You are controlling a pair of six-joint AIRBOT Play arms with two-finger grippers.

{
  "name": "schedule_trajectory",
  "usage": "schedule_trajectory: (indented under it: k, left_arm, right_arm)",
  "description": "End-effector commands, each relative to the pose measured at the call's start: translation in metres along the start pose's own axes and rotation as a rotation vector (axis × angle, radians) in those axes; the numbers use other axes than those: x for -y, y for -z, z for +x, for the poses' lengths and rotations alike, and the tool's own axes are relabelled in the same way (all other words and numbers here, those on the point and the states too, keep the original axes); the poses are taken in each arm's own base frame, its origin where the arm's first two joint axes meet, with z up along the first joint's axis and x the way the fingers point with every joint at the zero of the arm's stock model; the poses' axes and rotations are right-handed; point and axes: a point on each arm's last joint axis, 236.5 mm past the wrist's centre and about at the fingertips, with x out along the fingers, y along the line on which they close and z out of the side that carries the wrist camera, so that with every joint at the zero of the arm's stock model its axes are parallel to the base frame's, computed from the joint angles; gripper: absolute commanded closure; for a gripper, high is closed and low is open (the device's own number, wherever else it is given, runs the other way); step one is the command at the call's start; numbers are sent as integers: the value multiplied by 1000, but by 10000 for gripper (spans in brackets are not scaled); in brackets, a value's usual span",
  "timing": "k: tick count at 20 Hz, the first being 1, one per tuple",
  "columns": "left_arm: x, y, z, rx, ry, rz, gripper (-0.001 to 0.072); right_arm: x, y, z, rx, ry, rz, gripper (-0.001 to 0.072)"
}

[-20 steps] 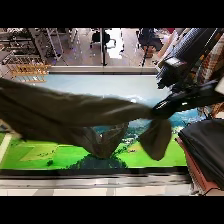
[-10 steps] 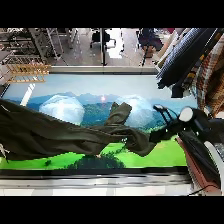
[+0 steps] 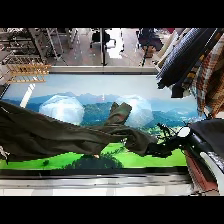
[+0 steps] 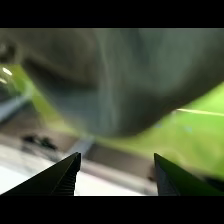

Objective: Fold the clothes and pants, and hang the long-sleeved shirts on hangers.

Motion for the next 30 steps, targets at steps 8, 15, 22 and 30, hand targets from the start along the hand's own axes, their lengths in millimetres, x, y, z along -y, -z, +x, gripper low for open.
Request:
schedule_trajectory:
  k: [8,15,22,30]
  left_arm:
    - [-22,-8,-9,47,-47,-26,692]
    - [-33,0,15,12,-38,-53,693]
    - [-39,14,29,-42,-19,-73,693]
    - [-38,14,29,-43,-18,-72,692]
  right_arm:
    - [-28,-105,-101,338,227,-315,690]
    - [-88,-212,-188,714,137,-344,261]
    - [15,-158,-109,230,58,-278,195]
    - [66,-151,-66,102,-13,-343,200]
